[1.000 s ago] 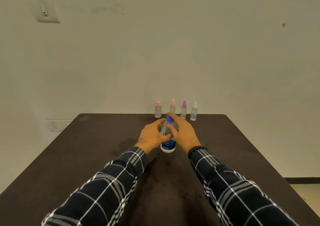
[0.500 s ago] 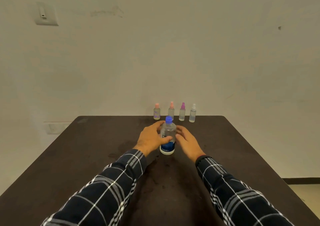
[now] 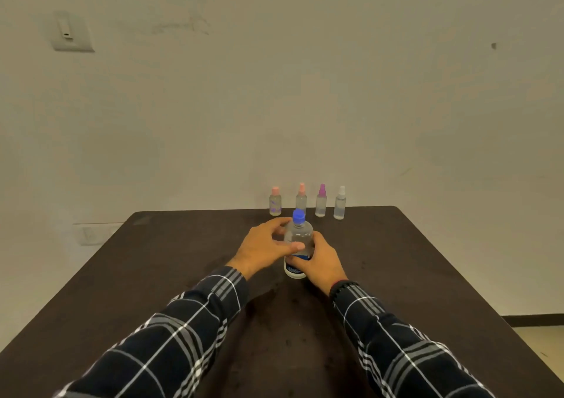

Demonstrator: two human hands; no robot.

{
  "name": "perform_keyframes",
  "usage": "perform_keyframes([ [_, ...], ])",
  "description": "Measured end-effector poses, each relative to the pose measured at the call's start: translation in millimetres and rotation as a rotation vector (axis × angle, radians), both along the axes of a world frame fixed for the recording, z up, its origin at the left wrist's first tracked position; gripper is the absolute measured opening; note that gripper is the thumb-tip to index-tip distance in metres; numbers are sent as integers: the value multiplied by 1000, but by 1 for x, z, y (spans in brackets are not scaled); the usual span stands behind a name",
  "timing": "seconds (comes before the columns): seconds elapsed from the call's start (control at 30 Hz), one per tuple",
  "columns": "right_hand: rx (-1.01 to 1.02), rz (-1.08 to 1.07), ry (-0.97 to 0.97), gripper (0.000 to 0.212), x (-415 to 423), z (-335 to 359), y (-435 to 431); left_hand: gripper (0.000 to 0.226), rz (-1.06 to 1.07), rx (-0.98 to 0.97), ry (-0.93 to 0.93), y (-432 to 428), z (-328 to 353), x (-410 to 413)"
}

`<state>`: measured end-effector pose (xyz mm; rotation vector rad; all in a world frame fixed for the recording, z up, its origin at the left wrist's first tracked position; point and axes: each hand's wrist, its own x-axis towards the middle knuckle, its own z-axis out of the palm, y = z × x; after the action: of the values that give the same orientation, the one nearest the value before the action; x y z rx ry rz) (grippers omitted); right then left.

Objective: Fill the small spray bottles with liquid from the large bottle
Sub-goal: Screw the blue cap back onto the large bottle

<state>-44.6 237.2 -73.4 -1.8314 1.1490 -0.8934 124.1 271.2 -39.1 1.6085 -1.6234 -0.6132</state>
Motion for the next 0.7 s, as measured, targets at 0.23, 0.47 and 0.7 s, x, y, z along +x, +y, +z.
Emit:
perform_keyframes([
  [0.23,-74,-119,23,62,-40,15,-39,42,252,-55,-16,-65,6,26],
  [0.47,-102,-305,65,65,-98,25,-120,38,437,-21,-44,-133,-6,38],
  [0.7,-70,-425,55,68,-127,22,-198,72,496,21,2,-176,-27,41],
])
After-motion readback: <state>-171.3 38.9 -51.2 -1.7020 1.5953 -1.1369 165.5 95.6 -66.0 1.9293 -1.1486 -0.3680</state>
